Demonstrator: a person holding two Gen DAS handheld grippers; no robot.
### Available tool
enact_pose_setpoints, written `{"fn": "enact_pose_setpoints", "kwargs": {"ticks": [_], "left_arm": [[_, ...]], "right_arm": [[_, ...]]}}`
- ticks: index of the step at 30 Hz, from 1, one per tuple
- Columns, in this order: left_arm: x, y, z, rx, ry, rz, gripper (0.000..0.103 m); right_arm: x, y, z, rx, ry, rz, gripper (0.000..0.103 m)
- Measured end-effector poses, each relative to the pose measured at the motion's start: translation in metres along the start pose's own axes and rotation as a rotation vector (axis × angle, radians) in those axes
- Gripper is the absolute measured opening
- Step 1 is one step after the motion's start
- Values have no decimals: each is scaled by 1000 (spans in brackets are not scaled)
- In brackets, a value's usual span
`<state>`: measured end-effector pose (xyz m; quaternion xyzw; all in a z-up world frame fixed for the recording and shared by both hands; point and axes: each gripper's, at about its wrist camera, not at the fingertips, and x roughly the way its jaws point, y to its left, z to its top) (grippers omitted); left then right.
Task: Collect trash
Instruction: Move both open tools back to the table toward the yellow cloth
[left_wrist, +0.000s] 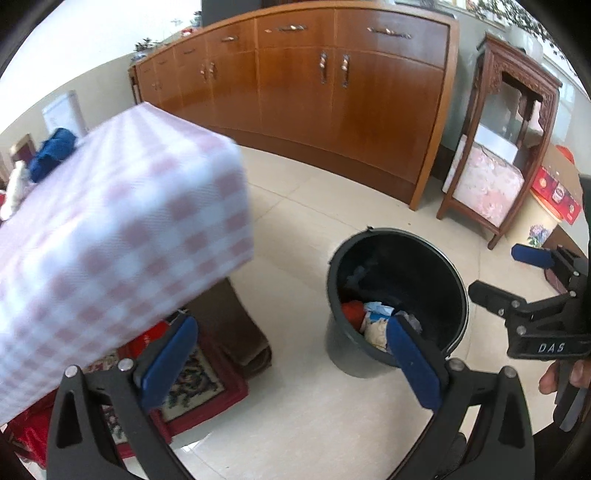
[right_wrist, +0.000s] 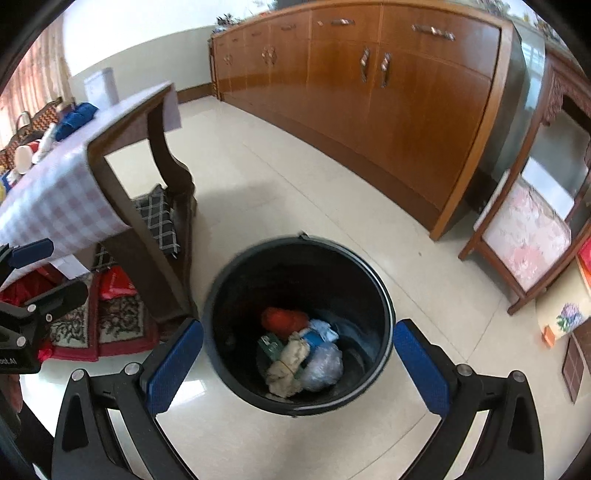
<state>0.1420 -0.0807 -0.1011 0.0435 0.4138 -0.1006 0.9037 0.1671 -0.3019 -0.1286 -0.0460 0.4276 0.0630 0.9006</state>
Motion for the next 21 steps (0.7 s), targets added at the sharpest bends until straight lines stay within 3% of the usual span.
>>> {"fn": "enact_pose_setpoints", "kwargs": {"ticks": [9, 16, 21], "left_arm": [[-52, 45, 6, -85, -92, 65, 103], [-99, 102, 12, -195, -206, 121, 103], [-122, 142, 6, -254, -246, 194, 103]], "right_arm": [[-42, 47, 35, -38, -106, 57, 103], [-65, 101, 73, -96, -185, 151, 103], [-68, 142, 100, -112, -228, 232, 103]]}}
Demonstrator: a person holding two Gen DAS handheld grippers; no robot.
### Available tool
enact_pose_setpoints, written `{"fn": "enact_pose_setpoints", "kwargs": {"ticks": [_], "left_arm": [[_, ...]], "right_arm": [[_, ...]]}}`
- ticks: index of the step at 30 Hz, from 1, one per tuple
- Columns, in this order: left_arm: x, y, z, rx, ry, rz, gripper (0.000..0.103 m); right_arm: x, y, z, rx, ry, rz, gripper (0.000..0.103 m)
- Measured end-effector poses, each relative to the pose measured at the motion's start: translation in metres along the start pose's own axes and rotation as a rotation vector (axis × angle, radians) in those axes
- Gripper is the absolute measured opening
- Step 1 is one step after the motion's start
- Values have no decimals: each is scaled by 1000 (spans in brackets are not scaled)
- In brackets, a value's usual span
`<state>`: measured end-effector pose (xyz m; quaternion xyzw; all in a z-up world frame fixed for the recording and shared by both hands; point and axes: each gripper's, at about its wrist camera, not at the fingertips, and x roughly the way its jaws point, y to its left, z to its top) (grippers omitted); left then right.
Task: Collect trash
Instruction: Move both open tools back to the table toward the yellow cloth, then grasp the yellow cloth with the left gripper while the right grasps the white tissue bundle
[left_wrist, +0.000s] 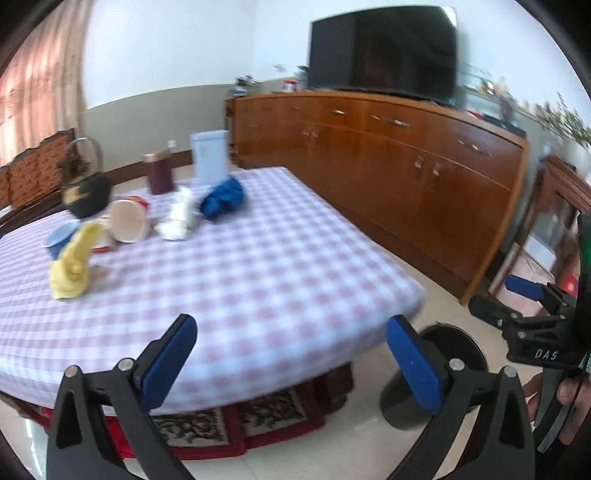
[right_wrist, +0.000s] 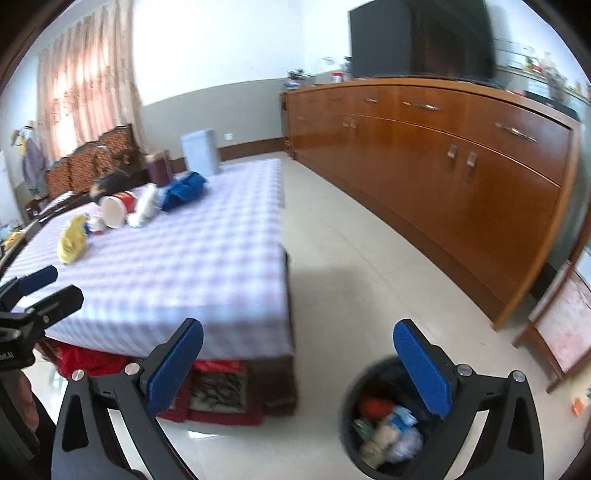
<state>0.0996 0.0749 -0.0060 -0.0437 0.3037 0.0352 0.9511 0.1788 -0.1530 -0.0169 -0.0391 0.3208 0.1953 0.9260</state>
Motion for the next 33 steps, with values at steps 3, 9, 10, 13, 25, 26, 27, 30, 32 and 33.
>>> {"fn": "enact_pose_setpoints", "kwargs": {"ticks": [3, 9, 10, 13, 25, 26, 27, 30, 32, 33], "left_arm": [[0, 33, 4, -18, -8, 94, 103], [2, 107, 13, -97, -17, 231, 102], [1, 121, 14, -110, -20, 250, 102], [1, 158, 16, -141, -24, 300, 102], [47, 239, 25, -216, 45, 352, 99], [51, 241, 26, -217, 50, 349, 99], [55, 244, 26, -219, 55, 346, 99], [64, 248, 29, -227, 70, 331, 96], [73, 250, 31, -221, 83, 321, 93], [77, 249, 33, -221, 92, 316, 90]], "right_arm": [[13, 33, 18, -53, 20, 30, 103], [40, 90, 42, -108, 54, 68, 103], [42, 96, 45, -114, 53, 73, 103], [57, 122, 56, -136, 62, 107, 103], [140, 208, 98, -219, 130, 176, 103], [144, 209, 101, -220, 129, 170, 103], [151, 211, 105, -215, 128, 168, 103], [168, 211, 114, -206, 137, 155, 103], [178, 211, 120, -200, 150, 171, 96], [183, 215, 123, -199, 158, 183, 95]]}}
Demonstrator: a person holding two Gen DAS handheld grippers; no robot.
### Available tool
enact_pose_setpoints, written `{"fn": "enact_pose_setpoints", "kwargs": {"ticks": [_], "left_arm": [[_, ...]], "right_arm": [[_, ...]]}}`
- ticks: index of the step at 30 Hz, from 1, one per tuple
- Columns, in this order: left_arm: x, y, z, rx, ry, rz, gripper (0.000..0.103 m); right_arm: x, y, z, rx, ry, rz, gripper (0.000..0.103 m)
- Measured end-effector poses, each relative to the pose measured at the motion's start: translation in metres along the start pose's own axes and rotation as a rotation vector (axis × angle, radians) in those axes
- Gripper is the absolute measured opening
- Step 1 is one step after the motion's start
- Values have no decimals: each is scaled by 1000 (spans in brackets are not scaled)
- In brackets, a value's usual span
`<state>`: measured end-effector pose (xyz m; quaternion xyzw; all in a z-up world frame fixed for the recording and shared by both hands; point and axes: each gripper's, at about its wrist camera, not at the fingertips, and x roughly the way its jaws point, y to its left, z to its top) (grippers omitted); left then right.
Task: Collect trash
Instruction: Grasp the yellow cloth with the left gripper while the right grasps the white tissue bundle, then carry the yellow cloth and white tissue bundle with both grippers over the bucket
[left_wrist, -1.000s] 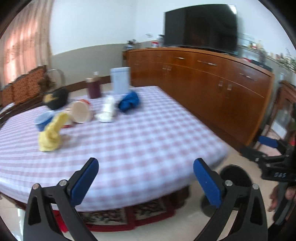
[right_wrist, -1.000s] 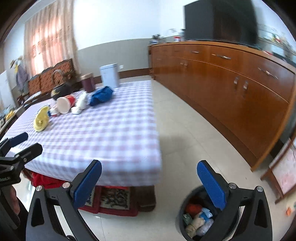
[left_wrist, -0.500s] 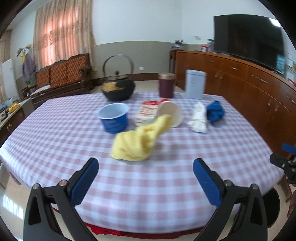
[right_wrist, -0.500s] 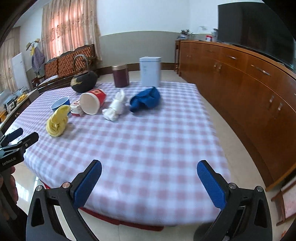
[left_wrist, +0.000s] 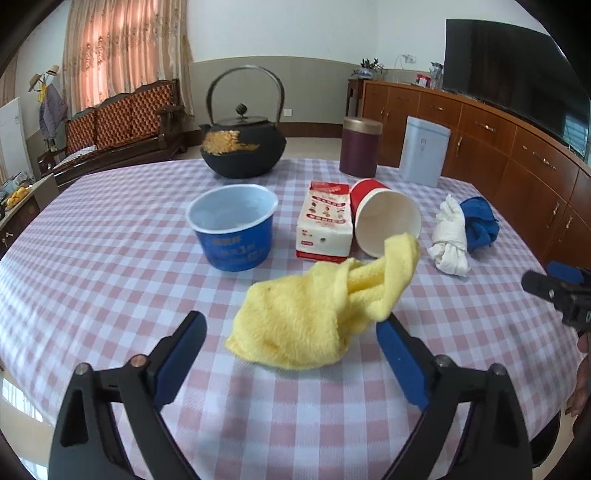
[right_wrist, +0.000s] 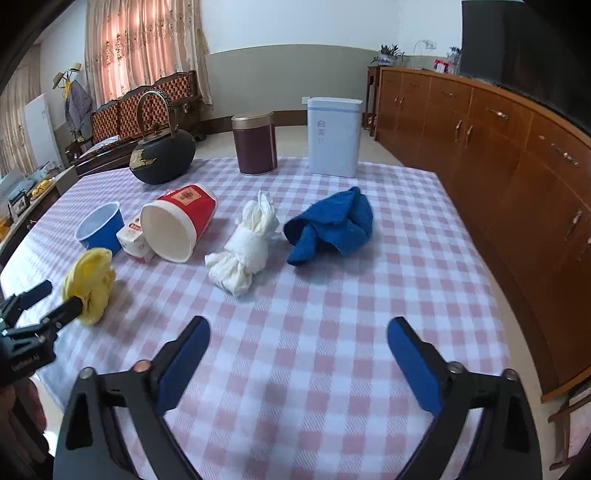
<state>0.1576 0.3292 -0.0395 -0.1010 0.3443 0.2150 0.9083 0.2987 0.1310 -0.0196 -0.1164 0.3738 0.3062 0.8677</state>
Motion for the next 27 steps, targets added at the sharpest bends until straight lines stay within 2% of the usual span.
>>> {"fn": "enact_pose_setpoints", "kwargs": {"ticks": [4, 7, 9, 12, 13, 14, 16, 17, 27], "left_arm": [[14, -1, 5, -8, 37, -37, 67], [20, 1, 9, -11, 33, -60, 51], [21, 3, 11, -23, 23, -69, 45], [21, 5, 14, -34, 12, -83, 41], [22, 5, 14, -33, 10, -88, 39], [22, 5, 15, -31, 7, -90, 39], [22, 5, 14, -31, 1, -98, 38], [22, 4, 14, -30, -2, -99, 38], [2, -6, 8, -32, -25, -127, 37]], "right_arm": [[22, 19, 13, -38, 21, 28, 93], [43, 29, 21, -49, 51, 46, 81], [57, 35, 26, -53, 69, 52, 78], [74, 40, 32, -52, 97, 64, 73], [78, 41, 33, -50, 107, 70, 68], [82, 41, 33, -51, 118, 71, 60], [86, 43, 33, -45, 130, 83, 51], [86, 44, 32, -48, 128, 89, 32], [36, 33, 14, -71, 40, 82, 30]]}}
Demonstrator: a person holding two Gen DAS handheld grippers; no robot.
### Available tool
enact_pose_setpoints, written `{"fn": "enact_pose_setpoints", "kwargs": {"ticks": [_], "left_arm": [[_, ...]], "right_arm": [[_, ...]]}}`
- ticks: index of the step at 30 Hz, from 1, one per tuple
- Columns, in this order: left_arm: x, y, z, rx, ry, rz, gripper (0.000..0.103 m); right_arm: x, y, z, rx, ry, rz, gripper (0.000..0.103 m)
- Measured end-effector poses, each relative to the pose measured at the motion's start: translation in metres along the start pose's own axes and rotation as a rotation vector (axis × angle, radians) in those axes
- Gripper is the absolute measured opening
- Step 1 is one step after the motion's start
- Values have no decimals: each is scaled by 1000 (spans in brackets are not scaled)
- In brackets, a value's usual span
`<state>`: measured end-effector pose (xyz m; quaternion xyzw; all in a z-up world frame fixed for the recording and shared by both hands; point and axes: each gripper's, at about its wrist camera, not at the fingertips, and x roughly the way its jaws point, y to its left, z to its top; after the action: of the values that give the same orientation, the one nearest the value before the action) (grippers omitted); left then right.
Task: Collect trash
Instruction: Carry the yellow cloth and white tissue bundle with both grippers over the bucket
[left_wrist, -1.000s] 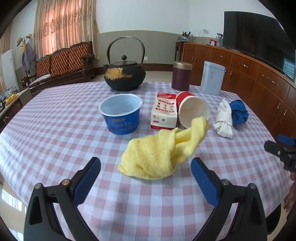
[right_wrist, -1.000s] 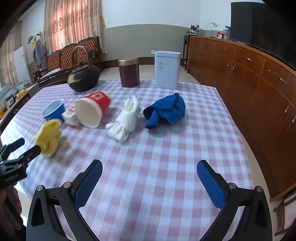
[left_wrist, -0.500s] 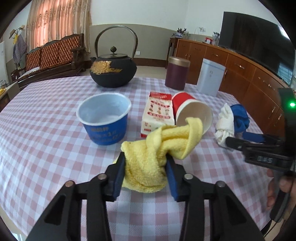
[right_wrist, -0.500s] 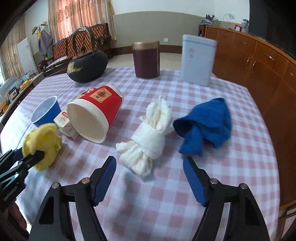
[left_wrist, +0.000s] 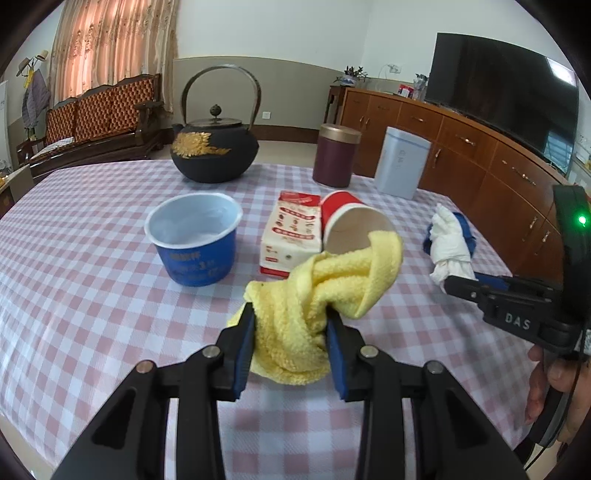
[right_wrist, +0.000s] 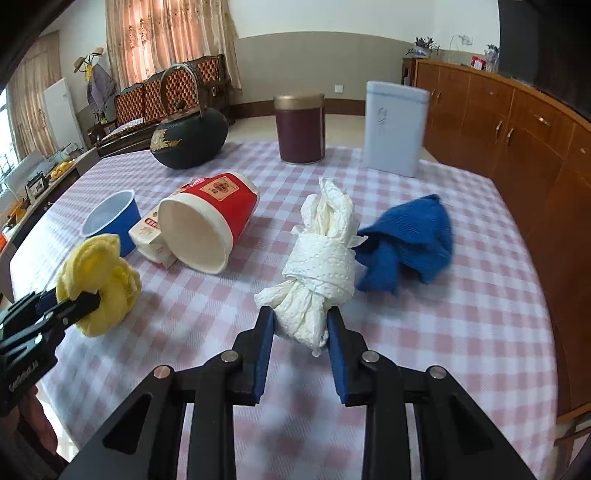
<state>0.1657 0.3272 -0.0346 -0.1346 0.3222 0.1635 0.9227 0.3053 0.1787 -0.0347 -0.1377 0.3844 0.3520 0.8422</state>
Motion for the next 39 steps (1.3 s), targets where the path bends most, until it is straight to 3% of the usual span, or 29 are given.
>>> {"fn": "enact_pose_setpoints", "kwargs": {"ticks": [17, 30, 39], "left_arm": [[-51, -61, -20, 82, -21, -84, 37], [-76, -145, -41, 190, -24, -197, 37], [-84, -199, -56, 266, -17, -278, 37]], "right_arm": [[-111, -44, -73, 57, -84, -108, 30], [-195, -95, -133, 149, -135, -224, 30], [-227, -129, -172, 227, -131, -287, 30]]}}
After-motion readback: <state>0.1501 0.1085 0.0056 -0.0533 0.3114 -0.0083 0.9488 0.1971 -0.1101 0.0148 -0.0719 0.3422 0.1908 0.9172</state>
